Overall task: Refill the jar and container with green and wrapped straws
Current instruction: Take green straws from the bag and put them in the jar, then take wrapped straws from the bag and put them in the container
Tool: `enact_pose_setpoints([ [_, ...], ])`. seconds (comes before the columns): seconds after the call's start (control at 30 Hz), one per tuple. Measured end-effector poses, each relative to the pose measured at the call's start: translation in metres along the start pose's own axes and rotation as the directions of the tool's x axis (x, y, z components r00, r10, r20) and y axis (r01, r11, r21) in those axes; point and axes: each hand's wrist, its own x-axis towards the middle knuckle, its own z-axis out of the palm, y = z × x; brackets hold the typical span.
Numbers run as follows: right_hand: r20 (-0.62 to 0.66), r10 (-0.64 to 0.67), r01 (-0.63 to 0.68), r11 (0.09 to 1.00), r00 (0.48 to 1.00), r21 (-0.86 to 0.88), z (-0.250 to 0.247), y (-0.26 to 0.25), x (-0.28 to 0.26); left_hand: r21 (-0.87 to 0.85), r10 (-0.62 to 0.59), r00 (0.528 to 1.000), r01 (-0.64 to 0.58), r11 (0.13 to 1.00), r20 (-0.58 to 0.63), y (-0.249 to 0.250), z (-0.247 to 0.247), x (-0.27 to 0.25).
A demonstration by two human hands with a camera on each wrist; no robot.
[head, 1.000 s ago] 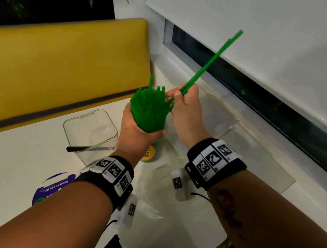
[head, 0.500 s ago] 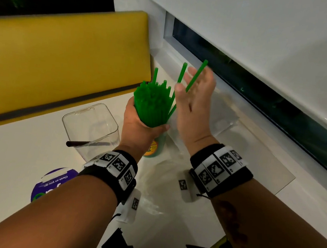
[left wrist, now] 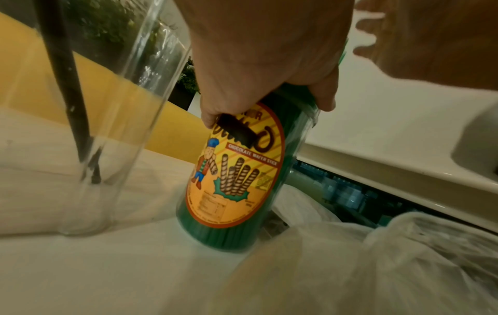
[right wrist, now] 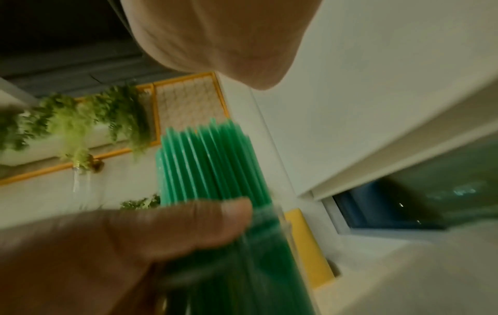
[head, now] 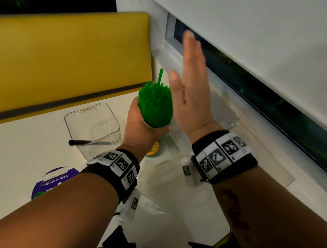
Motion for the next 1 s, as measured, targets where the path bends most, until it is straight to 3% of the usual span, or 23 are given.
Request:
enact_pose_setpoints([
  [0.03,0.14,-0.061,0.068,0.997,0.988,-0.047,0.0,-0.004,0.007,0.002,-0.003,1.0,0.003,1.0,0.0,0.0,0.0,0.0],
  [0.07,0.335,-0.058,0.098,0.99,0.94,-0.104,0.001,-0.008,0.012,0.003,-0.004,1.0,0.004,1.0,-0.001,0.001,0.0,0.001],
  [0.13,0.643,0.111,0.037,0.976,0.757,-0.213,0.005,-0.008,0.018,0.016,-0.008,1.0,0.008,1.0,0.001,0.001,0.001,0.002],
  [0.17,0.695,0.159,0.011,0.972,0.702,-0.234,0.004,-0.005,0.018,0.025,-0.012,1.0,0.012,1.0,0.003,0.001,0.001,0.002],
  [0.27,0.618,0.079,0.045,0.982,0.783,-0.183,0.006,-0.003,0.02,0.056,-0.013,1.0,0.013,0.998,0.005,0.001,-0.001,0.001],
  [0.3,0.641,0.09,0.041,0.982,0.762,-0.186,0.006,-0.006,0.019,0.062,-0.015,1.0,0.014,0.998,0.005,0.001,-0.001,0.002],
  [0.33,0.691,0.13,0.015,0.98,0.711,-0.199,0.008,-0.006,0.018,0.077,-0.019,1.0,0.018,0.997,0.008,0.001,-0.002,0.003],
  [0.37,0.728,0.182,-0.054,0.979,0.661,-0.196,0.005,-0.009,0.017,0.103,-0.036,0.999,0.035,0.994,0.013,0.001,-0.002,0.003],
  [0.4,0.73,0.221,-0.157,0.975,0.647,-0.157,0.001,-0.009,0.018,0.134,-0.058,0.998,0.056,0.989,0.01,0.001,-0.003,0.003],
  [0.43,0.7,0.241,-0.28,0.958,0.672,-0.062,-0.006,-0.01,0.02,0.16,-0.091,0.996,0.09,0.983,0.002,0.002,-0.003,0.003],
  [0.47,0.63,0.265,-0.391,0.918,0.73,0.067,-0.017,-0.009,0.021,0.182,-0.138,0.99,0.137,0.974,-0.007,0.006,-0.003,0.001],
  [0.53,0.413,0.373,-0.508,0.812,0.831,0.287,-0.047,-0.002,0.019,0.203,-0.268,0.962,0.271,0.941,-0.043,0.016,-0.002,-0.008],
  [0.57,0.31,0.465,-0.55,0.777,0.83,0.307,-0.063,0.007,0.012,0.185,-0.347,0.937,0.35,0.918,-0.051,0.023,-0.003,-0.016],
  [0.6,0.238,0.562,-0.609,0.751,0.792,0.253,-0.08,0.019,-0.001,0.152,-0.417,0.908,0.419,0.895,-0.051,0.027,-0.006,-0.027],
  [0.67,0.181,0.734,-0.752,0.657,0.655,0.058,-0.112,0.052,-0.042,0.136,-0.471,0.882,0.47,0.872,-0.027,0.029,-0.017,-0.053],
  [0.73,0.187,0.856,-0.83,0.514,0.482,-0.217,-0.131,0.088,-0.1,0.295,-0.387,0.922,0.375,0.879,-0.02,0.021,-0.026,-0.076],
  [0.77,0.207,0.906,-0.837,0.42,0.368,-0.351,-0.133,0.1,-0.13,0.387,-0.352,0.936,0.313,0.868,0.031,0.016,-0.026,-0.084],
  [0.8,0.229,0.938,-0.826,0.34,0.262,-0.449,-0.131,0.107,-0.156,0.452,-0.371,0.92,0.278,0.847,0.129,0.011,-0.022,-0.089],
  [0.83,0.254,0.951,-0.826,0.281,0.173,-0.488,-0.124,0.106,-0.179,0.486,-0.441,0.86,0.279,0.828,0.258,0.008,-0.014,-0.093],
  [0.87,0.295,0.949,-0.839,0.251,0.115,-0.482,-0.114,0.099,-0.196,0.516,-0.521,0.765,0.292,0.805,0.379,0.001,-0.003,-0.097],
  [0.9,0.34,0.935,-0.856,0.254,0.099,-0.451,-0.102,0.088,-0.208,0.558,-0.579,0.669,0.285,0.779,0.467,-0.004,0.009,-0.1],
  [0.93,0.385,0.915,-0.864,0.288,0.121,-0.413,-0.091,0.077,-0.216,0.603,-0.613,0.6,0.256,0.756,0.514,-0.01,0.023,-0.103],
  [1.0,0.472,0.861,-0.865,0.374,0.19,-0.334,-0.071,0.057,-0.222,0.601,-0.633,0.549,0.269,0.752,0.546,-0.013,0.046,-0.11],
])
